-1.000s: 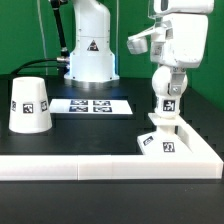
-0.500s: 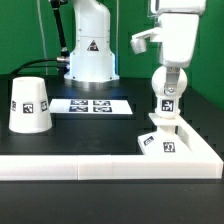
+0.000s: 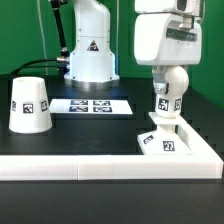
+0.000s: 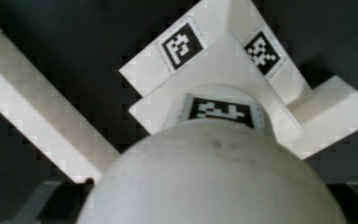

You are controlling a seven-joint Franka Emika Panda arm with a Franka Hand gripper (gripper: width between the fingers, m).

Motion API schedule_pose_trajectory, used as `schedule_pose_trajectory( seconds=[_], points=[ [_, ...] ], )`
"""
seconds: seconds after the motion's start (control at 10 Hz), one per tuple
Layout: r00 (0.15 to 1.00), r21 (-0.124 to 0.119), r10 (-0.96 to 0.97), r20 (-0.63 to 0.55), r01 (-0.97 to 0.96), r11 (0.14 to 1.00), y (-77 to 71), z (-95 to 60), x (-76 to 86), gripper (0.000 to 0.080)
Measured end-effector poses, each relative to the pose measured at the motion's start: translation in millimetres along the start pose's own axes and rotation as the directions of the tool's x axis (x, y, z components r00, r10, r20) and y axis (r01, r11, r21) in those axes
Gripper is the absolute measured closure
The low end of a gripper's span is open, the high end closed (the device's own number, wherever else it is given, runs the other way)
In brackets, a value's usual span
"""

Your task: Assemble lamp

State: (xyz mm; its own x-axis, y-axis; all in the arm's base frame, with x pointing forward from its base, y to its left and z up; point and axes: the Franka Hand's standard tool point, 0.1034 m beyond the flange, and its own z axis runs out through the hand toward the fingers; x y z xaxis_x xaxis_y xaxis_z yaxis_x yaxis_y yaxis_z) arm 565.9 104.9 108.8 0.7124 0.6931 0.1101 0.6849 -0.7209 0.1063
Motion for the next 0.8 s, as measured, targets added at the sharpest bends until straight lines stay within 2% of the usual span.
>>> schedule_pose_trajectory(
  seconds=[0.5,0.8],
  points=[
    [0.967,0.004,0.254,-0.009,-0.254,0.967,3.1,0.5,-1.1,0.0225],
    [0.897,0.006,0.442,-0.008,-0.442,0.897,5.3,0.6,-2.5,0.0223]
  ],
)
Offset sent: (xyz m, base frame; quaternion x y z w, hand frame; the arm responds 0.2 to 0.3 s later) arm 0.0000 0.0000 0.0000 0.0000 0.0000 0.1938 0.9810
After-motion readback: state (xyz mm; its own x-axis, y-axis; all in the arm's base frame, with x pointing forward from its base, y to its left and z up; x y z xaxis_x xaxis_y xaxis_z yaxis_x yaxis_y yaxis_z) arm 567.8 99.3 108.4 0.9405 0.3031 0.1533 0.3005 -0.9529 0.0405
